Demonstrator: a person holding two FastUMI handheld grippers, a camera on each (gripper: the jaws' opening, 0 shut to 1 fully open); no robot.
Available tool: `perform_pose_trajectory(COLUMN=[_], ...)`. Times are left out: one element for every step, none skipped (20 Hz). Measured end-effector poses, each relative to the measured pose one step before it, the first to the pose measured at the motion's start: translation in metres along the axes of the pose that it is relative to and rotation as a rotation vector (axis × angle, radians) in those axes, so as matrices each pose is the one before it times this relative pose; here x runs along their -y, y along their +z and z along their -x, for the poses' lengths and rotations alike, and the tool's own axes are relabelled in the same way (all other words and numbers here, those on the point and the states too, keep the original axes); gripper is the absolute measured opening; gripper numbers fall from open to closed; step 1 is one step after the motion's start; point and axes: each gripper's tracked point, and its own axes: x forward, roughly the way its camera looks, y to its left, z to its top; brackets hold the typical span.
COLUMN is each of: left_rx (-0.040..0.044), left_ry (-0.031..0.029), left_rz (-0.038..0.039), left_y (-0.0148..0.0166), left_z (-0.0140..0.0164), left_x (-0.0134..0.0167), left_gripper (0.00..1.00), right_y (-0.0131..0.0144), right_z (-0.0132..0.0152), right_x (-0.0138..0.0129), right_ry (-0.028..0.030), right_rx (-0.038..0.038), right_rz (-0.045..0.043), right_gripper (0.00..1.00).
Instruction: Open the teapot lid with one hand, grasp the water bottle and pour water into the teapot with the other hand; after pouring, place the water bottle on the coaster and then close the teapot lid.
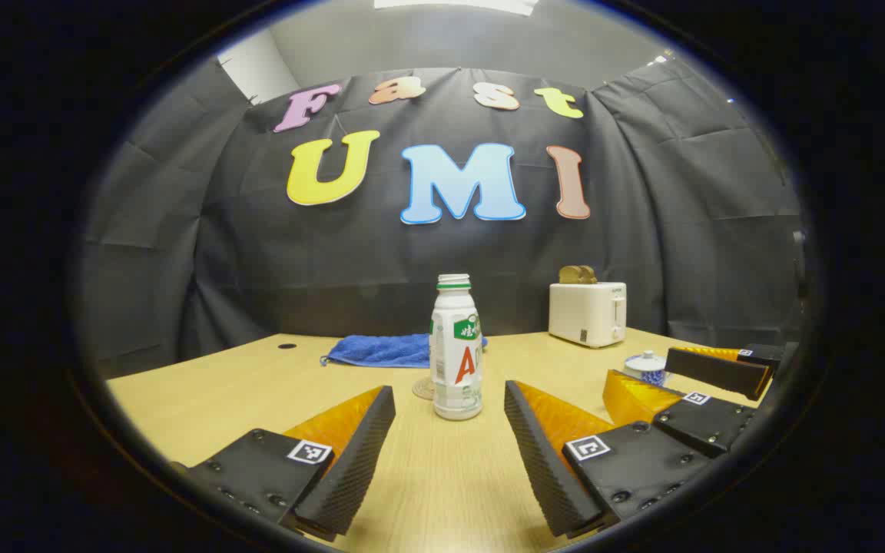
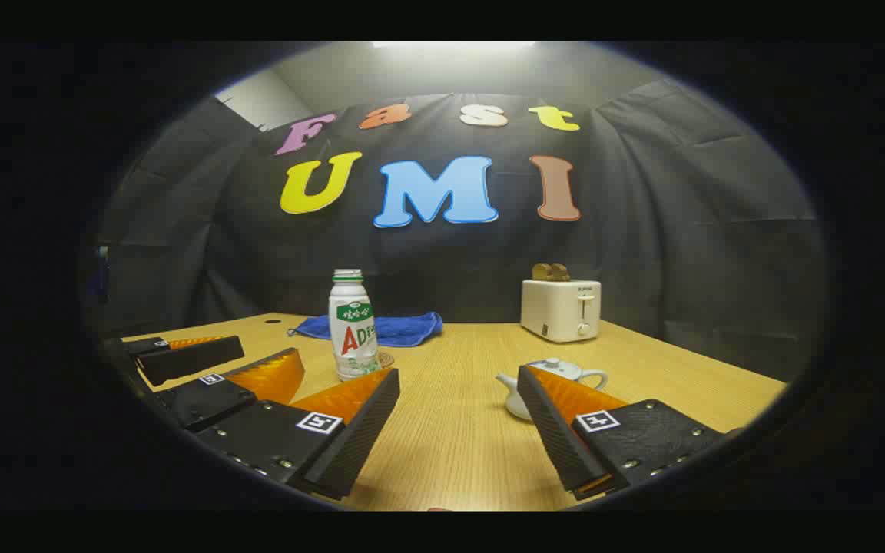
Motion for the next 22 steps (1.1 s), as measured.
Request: perform_pose_trajectory(left_rx=[0.00008, 0.00008, -0.00012, 0.00006, 0.00003, -0.00039, 0.00030, 0.00001, -0.00043, 0.00044, -0.00154, -0.00014, -0.00142, -0.00136, -0.00519, 0.00101, -0.00426, -0.00813, -0.00506, 0.01263, 0.01726, -0.00484], left_ry=[-0.00009, -0.00002, -0.00007, 0.00011, 0.00011, 0.00024, 0.00094, 0.00029, 0.00062, 0.00245, 0.00643, 0.00129, 0.00015, 0.00005, -0.00052, -0.00150, -0.00609, -0.01291, -0.01121, 0.00694, 0.01452, -0.00115], left_rz=[-0.00004, -0.00004, 0.00001, -0.00005, 0.00010, 0.00002, -0.00026, 0.00035, -0.00033, -0.00025, -0.00024, -0.00012, -0.00030, -0.00054, -0.00132, -0.00037, 0.00150, -0.00239, 0.00157, 0.00200, -0.00004, 0.00497], left_y=[-0.00067, 0.00054, -0.00064, 0.00050, -0.00032, 0.00046, -0.00068, 0.00055, -0.00065, 0.00100, -0.00109, 0.00074, -0.00037, 0.00040, -0.00156, 0.00089, -0.00080, -0.00127, -0.00081, 0.00326, 0.00359, -0.00143], left_z=[-0.00011, -0.00001, 0.00001, -0.00003, 0.00005, -0.00002, -0.00004, -0.00013, 0.00014, 0.00014, -0.00049, 0.00059, -0.00014, 0.00036, 0.00034, -0.00007, -0.00168, -0.00170, -0.00107, -0.00046, -0.00148, -0.00148], left_x=[0.00001, 0.00003, -0.00004, -0.00006, 0.00007, -0.00007, -0.00012, -0.00015, 0.00002, -0.00044, -0.00092, 0.00012, -0.00036, 0.00011, 0.00028, 0.00039, 0.00072, 0.00255, 0.00205, -0.00174, -0.00375, -0.00058], left_gripper=[1.00, 1.00, 1.00, 1.00, 1.00, 1.00, 1.00, 1.00, 0.95, 1.00, 0.95, 0.95, 0.95, 0.95, 0.95, 0.89, 0.99, 0.89, 1.00, 0.95, 1.00, 1.00], right_y=[-0.00020, 0.00033, -0.00054, 0.00035, -0.00027, 0.00049, -0.00072, 0.00051, -0.00065, 0.00019, -0.00052, -0.00004, -0.00058, 0.00023, -0.00012, 0.00034, 0.00004, 0.00107, -0.00094, 0.00037, 0.00111, 0.00138], right_z=[0.00014, -0.00009, -0.00007, -0.00010, 0.00005, -0.00003, -0.00031, 0.00027, 0.00022, -0.00016, -0.00034, -0.00005, 0.00003, -0.00025, -0.00025, -0.00025, -0.00094, -0.00097, -0.00064, -0.00113, -0.00024, -0.00071], right_x=[0.00013, -0.00011, 0.00000, 0.00004, -0.00007, 0.00009, 0.00025, 0.00091, -0.00039, -0.00033, 0.00016, 0.00006, 0.00025, 0.00086, 0.00256, 0.00340, 0.00068, -0.00015, -0.00201, -0.00055, 0.00565, 0.00668], right_ry=[-0.00014, 0.00005, 0.00002, -0.00012, -0.00010, -0.00050, -0.00114, -0.00483, -0.00143, 0.00000, -0.00015, 0.00002, -0.00053, -0.00623, -0.01568, -0.02102, -0.00855, -0.00057, 0.01228, 0.00815, -0.01098, -0.01801], right_rx=[0.00028, -0.00009, 0.00010, -0.00008, 0.00011, -0.00009, 0.00000, -0.00014, -0.00058, -0.00016, -0.00070, -0.00253, -0.00230, -0.00145, 0.00011, -0.00167, 0.00172, 0.00182, -0.00186, 0.00191, 0.00580, 0.00112], right_rz=[-0.00006, 0.00002, -0.00005, 0.00005, 0.00010, 0.00007, -0.00001, 0.00021, -0.00040, 0.00017, -0.00035, -0.00049, -0.00004, -0.00041, -0.00305, 0.00168, -0.00328, 0.00328, -0.00021, 0.00020, 0.00360, 0.00170], right_gripper=[0.95, 0.95, 0.95, 0.95, 0.95, 0.95, 0.95, 0.95, 0.95, 0.95, 0.95, 0.95, 0.95, 0.95, 0.95, 0.95, 0.95, 0.95, 0.95, 0.95, 0.95, 0.95])
